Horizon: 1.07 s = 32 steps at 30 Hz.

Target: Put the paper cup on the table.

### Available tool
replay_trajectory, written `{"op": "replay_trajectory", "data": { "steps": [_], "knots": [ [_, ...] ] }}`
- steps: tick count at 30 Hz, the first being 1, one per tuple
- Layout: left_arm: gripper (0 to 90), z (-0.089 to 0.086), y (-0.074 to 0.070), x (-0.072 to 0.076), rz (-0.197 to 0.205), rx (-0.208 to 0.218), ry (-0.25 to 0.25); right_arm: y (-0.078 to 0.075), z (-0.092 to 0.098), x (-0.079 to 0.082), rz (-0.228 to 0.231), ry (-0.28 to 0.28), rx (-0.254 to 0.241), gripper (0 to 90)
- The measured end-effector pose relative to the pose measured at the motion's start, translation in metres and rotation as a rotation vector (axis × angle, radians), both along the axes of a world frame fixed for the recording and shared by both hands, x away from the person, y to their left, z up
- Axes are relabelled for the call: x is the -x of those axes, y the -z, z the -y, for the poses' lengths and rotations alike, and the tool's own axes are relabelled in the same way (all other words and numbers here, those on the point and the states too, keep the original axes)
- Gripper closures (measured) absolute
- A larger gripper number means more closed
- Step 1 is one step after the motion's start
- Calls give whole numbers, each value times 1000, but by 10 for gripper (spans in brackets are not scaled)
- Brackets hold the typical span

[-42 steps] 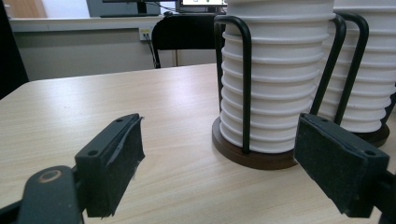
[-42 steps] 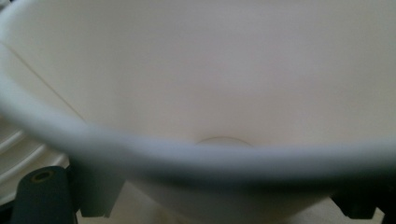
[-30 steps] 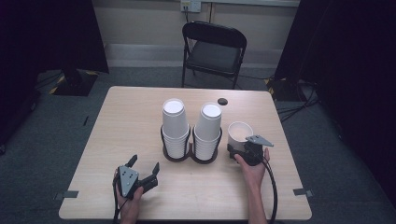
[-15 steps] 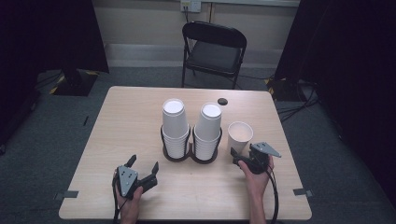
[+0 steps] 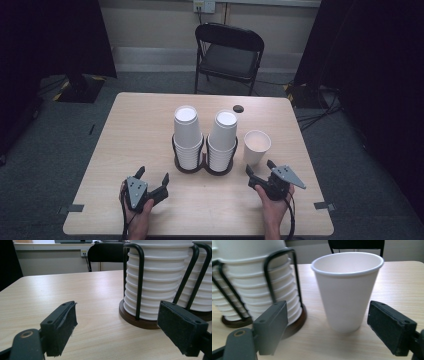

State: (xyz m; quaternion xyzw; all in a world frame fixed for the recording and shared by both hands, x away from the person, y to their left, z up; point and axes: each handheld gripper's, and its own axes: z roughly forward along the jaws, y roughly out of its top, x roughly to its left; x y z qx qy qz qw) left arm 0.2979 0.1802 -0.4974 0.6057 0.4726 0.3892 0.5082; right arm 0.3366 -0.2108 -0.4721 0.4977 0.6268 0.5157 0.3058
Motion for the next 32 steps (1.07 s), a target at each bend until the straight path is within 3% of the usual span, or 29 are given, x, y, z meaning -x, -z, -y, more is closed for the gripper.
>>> {"op": "replay_trajectory", "data": {
  "steps": [8, 18, 24, 29, 32],
  "knots": [
    [157, 0, 0, 2, 4, 5, -6, 4, -20, 17, 52, -56, 15, 134],
    [157, 1, 0, 2, 2, 11, -10, 11, -45, 35, 80, -142, 11, 134],
    [157, 0, 0, 3, 7, 9, -5, 23, -54, 33, 48, -180, 12, 134],
    [157, 0, 0, 3, 8, 6, -2, 23, -56, 33, 46, -168, 24, 132],
    [157, 0, 0, 4, 8, 3, -2, 22, -57, 28, 10, -203, 41, 131]
  ]
}}
